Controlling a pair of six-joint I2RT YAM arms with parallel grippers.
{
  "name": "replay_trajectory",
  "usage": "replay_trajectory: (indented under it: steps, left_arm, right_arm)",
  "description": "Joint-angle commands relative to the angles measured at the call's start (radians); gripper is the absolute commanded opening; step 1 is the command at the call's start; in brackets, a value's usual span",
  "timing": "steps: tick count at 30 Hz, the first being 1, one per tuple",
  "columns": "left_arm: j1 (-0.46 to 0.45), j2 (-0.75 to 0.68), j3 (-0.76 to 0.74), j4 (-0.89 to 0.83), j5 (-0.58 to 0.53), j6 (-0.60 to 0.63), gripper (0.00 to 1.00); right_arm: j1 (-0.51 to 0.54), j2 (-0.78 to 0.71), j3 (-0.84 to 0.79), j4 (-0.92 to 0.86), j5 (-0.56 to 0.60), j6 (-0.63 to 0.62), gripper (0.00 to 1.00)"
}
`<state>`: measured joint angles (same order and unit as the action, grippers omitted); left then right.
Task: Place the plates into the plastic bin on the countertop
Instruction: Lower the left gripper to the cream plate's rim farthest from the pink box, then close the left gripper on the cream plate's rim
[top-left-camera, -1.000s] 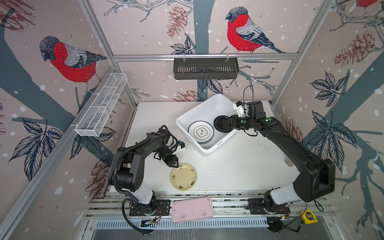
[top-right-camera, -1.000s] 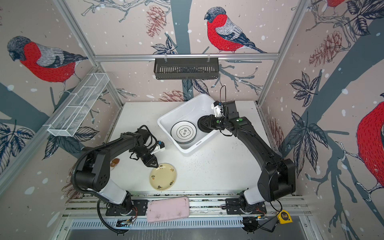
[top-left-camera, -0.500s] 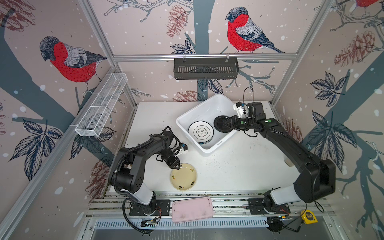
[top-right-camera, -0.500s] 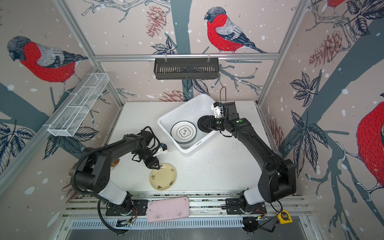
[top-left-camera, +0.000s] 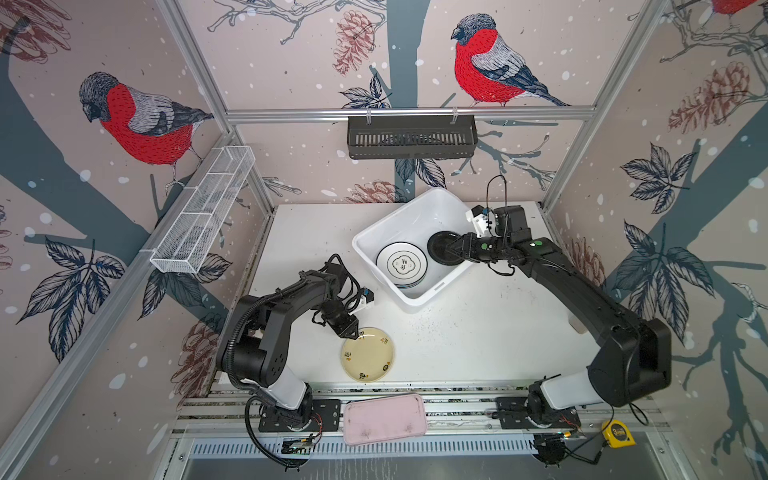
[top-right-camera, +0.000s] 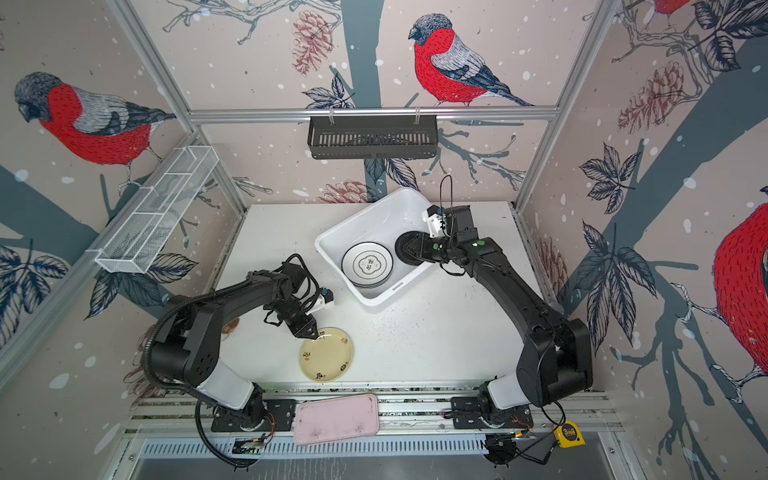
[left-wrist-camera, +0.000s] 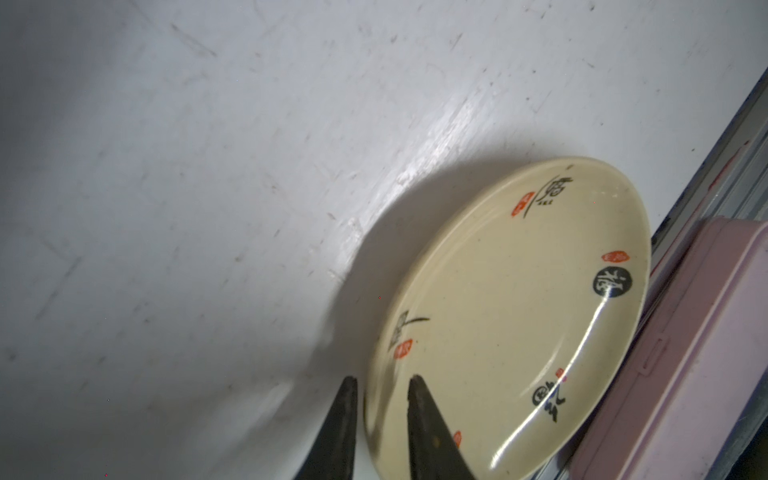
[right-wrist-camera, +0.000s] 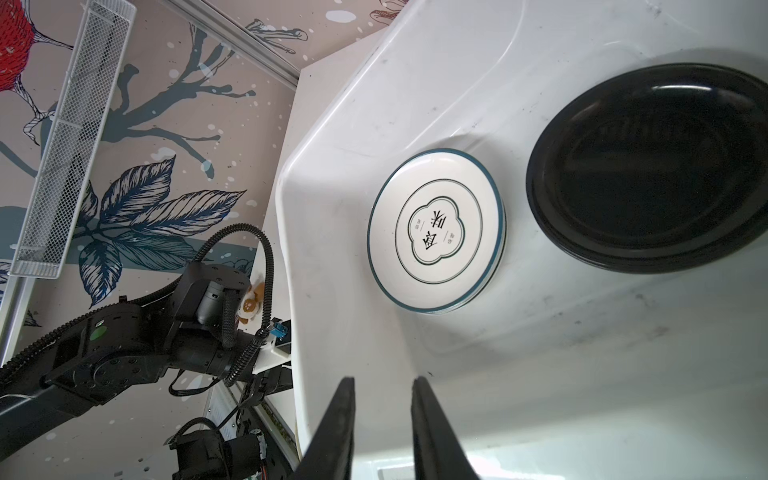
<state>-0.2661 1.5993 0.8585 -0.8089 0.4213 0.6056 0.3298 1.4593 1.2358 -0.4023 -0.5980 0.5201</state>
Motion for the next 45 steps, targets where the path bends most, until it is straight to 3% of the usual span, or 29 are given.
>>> replay_trajectory:
  steps: [1,25,35,45]
  left_arm:
    - [-0.002,-0.001,-0.003,0.003,0.006,0.002,0.23]
    - [0.017,-0.021,-0.016,0.040,-0.030,-0.033,0.00]
    - [0.132,-0.012,0.018,0.042,-0.068,-0.034,0.00]
    - [0.319,0.070,0.083,0.040,-0.033,-0.066,0.00]
  right_arm:
    - [-0.003,0.001,0.002,0.034,-0.006,-0.008,0.26]
    - [-0.009,0.018,0.014,0.039,-0.015,-0.012,0.25]
    - [-0.014,0.044,0.021,0.055,-0.028,-0.013,0.25]
    - [-0.018,0.089,0.066,0.046,-0.046,-0.029,0.25]
